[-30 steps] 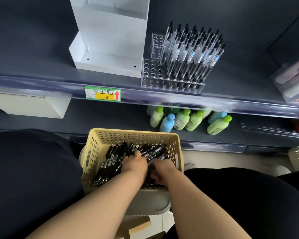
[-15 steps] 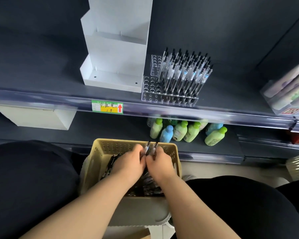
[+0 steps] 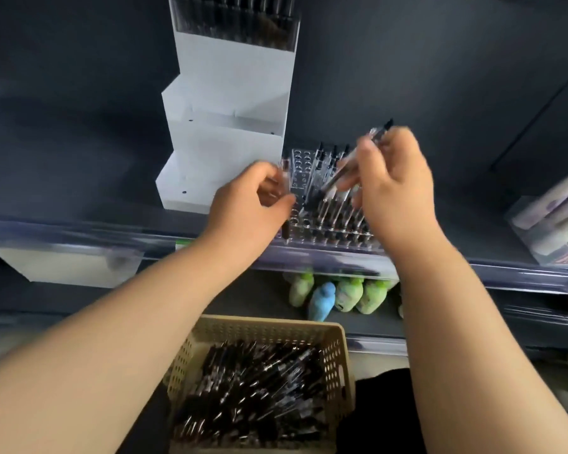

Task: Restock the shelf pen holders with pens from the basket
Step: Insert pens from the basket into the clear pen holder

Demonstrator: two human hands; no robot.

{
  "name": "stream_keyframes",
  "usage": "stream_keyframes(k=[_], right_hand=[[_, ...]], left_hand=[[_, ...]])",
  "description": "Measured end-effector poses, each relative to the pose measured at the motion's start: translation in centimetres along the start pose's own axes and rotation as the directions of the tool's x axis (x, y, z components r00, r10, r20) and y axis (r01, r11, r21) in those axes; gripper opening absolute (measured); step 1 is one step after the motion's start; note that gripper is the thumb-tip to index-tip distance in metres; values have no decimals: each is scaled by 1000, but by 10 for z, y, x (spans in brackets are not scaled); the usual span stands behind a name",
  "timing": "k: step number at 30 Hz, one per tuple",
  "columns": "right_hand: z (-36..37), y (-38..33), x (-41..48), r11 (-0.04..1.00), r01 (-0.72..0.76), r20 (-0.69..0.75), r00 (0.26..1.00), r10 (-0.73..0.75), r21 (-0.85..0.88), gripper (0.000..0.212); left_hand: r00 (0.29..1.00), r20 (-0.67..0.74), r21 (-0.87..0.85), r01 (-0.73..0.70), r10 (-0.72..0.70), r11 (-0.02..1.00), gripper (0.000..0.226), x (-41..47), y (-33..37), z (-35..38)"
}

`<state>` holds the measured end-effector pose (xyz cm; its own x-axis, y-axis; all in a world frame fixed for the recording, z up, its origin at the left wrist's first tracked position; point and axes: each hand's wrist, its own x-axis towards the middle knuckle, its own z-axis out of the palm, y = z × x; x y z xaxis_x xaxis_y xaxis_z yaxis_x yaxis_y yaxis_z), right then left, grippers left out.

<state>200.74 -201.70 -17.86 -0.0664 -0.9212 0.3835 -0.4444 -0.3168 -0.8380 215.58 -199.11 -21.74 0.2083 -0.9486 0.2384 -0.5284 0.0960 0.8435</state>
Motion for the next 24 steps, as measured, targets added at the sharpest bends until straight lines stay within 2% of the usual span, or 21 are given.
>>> stream_keyframes(k=[5, 6, 9, 15, 19, 24], right_hand=[[5, -3, 28, 997, 79, -86, 993, -80, -9, 9], [6, 0, 28, 996, 92, -89, 992, -92, -2, 13], [8, 9, 27, 993, 111, -35, 993, -112, -30, 25], [6, 14, 38, 982, 121, 42, 992, -116, -148, 6], [13, 18, 43, 949, 174, 145, 979, -140, -261, 14], [20, 21, 44, 919, 221, 183, 969, -167, -328, 18]], left_hand=[[998, -71, -116, -11, 3, 993, 8, 24, 3, 3], [997, -77, -126, -6, -4, 992, 9, 26, 1, 4], [995, -96, -145, -5, -9, 989, 9, 27, 1, 7], [993, -119, -148, -35, 17, 988, 7, 29, 5, 10], [993, -115, -191, 1, -24, 982, 12, 31, 2, 13], [992, -124, -192, -8, -17, 981, 12, 34, 2, 15]])
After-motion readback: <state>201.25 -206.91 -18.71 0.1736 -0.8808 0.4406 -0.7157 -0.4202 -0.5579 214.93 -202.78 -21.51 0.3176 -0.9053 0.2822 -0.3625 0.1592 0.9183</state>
